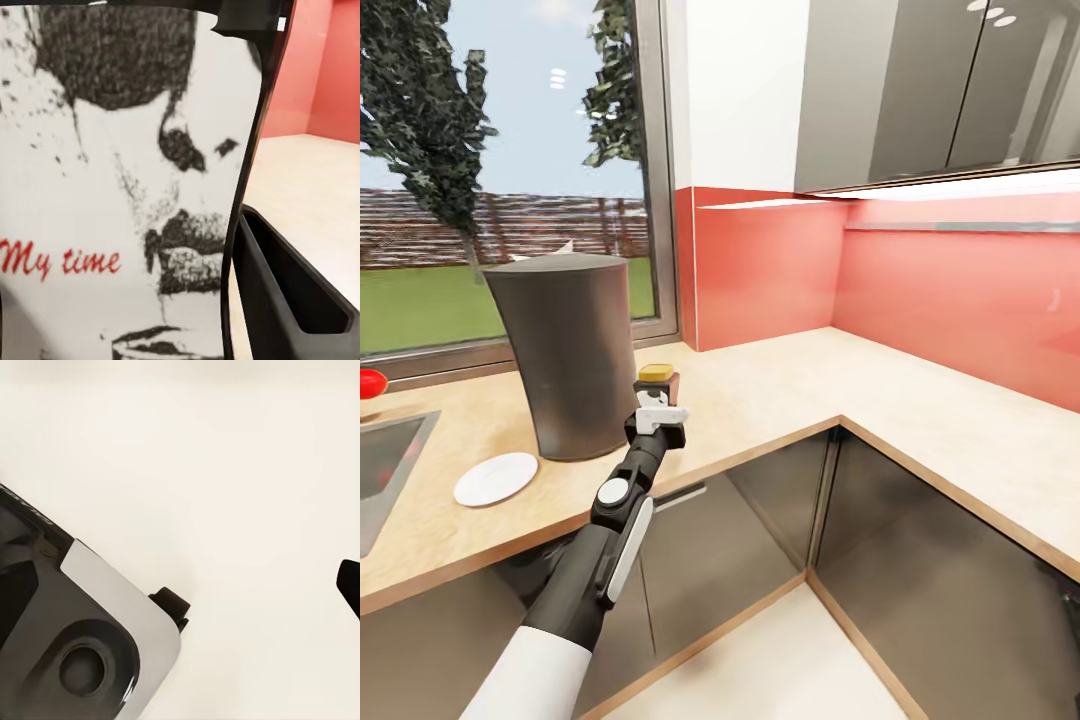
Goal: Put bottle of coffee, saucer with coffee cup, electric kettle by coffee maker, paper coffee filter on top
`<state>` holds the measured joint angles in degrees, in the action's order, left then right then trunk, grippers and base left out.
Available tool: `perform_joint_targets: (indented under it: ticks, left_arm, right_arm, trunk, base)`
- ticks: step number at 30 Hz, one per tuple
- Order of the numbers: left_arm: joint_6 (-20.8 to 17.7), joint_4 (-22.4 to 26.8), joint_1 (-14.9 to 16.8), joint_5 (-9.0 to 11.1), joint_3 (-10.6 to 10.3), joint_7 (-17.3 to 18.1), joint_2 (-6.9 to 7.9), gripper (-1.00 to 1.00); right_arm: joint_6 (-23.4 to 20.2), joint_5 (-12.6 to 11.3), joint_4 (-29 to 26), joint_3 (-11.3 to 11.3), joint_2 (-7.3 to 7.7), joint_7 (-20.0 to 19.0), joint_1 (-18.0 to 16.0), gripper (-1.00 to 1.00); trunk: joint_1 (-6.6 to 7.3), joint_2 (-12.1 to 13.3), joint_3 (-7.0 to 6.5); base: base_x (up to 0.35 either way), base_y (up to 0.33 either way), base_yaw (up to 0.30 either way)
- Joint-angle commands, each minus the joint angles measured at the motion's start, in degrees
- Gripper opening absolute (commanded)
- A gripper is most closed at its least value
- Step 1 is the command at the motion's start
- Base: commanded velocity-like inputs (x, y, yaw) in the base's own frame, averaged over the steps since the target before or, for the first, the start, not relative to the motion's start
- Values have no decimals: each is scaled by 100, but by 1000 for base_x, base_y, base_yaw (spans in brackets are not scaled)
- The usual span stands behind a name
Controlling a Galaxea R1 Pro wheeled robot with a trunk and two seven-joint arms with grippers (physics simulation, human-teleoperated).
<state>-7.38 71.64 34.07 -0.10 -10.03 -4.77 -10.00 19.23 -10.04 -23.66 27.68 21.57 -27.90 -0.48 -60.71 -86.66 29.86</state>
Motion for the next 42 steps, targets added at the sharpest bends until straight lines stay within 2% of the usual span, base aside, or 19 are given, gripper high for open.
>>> perform_joint_targets:
  ticks: [1,37,42]
  left_arm:
    - [-35,14,3,-13,-8,-24,0,-100]
    - [-44,43,3,-8,-11,-17,0,-100]
    - [-44,43,3,-8,-15,-16,0,-100]
  right_arm:
    - [10,-59,2,36,6,-13,-5,100]
    - [10,-59,2,36,5,-13,-5,100]
    - [10,-59,2,36,5,-13,-5,100]
  trunk:
    - [0,-3,6]
    - [0,-3,6]
    - [-66,-124,60]
  base:
    - [27,25,0]
    - [20,20,0]
    - [0,0,0]
